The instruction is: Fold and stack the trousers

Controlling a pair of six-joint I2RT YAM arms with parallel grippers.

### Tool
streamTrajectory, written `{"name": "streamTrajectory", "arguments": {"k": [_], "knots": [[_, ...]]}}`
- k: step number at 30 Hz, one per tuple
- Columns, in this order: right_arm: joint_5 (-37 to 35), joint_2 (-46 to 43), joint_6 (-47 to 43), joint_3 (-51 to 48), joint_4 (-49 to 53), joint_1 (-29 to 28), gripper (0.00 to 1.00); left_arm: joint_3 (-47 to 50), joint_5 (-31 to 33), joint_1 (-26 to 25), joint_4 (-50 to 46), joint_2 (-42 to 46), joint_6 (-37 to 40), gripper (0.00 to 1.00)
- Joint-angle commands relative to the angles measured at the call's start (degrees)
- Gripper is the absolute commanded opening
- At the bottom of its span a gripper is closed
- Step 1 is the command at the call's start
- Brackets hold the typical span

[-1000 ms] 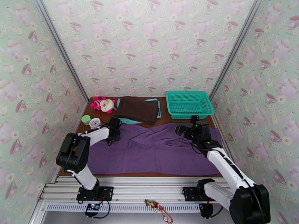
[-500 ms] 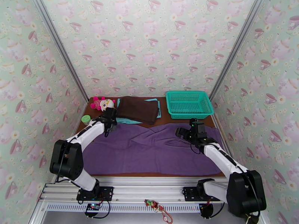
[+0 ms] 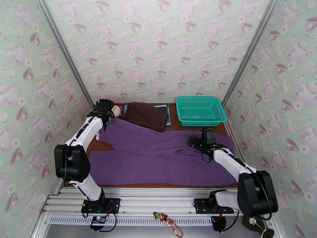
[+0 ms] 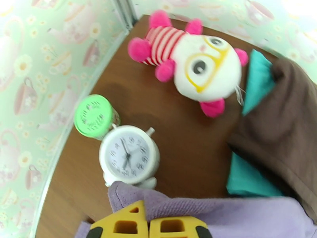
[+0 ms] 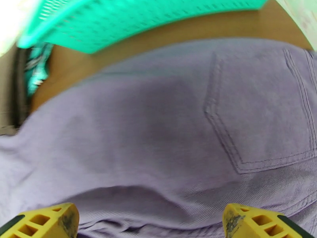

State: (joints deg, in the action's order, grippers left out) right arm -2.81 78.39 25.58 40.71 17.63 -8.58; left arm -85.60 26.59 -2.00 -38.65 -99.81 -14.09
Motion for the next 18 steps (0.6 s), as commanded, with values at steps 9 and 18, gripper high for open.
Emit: {"name": "streamTrajectory", "arguments": {"k": [9, 18], "knots": [[-2.7, 3.9, 3.8, 1.7, -1.1, 1.6, 0.99, -2.9, 1.6, 3.9, 3.1, -5.7, 0.6, 0.0], [-1.3, 4.9, 4.1, 14.4, 5.6, 13.0, 0.99, 3.0, -5.5, 4.4, 6.5, -1.1, 1.8, 0.0]]}}
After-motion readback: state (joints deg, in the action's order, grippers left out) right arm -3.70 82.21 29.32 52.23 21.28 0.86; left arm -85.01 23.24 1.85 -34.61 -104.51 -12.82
